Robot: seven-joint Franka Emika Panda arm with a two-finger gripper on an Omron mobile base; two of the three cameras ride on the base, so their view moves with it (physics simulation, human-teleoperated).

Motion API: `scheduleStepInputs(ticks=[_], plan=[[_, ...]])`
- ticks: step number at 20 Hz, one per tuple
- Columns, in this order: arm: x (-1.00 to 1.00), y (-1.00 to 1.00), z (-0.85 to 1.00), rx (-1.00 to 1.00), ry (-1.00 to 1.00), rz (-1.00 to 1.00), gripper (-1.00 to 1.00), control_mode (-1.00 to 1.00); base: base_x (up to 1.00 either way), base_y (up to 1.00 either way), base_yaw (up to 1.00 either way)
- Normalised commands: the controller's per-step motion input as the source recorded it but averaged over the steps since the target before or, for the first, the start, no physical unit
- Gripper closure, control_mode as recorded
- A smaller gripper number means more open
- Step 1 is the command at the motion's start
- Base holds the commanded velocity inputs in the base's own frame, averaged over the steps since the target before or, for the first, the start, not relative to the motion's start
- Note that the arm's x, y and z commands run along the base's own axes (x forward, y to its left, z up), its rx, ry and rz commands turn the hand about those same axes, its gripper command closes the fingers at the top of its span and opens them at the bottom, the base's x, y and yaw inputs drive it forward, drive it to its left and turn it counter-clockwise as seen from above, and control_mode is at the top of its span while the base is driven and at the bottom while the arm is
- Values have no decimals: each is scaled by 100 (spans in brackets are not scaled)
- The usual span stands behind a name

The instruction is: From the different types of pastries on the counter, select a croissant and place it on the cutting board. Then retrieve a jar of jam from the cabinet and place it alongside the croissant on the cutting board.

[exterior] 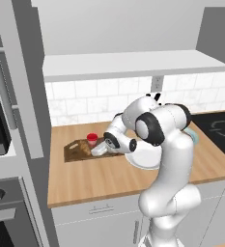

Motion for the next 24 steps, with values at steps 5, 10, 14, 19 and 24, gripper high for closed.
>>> scheduleStepInputs(ticks=[5, 10, 14, 19, 24], plan=[[-24, -26, 28, 7, 5, -1, -100, -100, 0, 0, 0], [-50, -32, 79, 11, 26, 0, -100, -100, 0, 0, 0], [-65, -38, 88, 12, 33, -5, -100, -100, 0, 0, 0], [-61, -34, 100, 1, 26, -8, -100, -100, 0, 0, 0], [-51, -24, 100, -1, 21, -16, -100, -100, 0, 0, 0]])
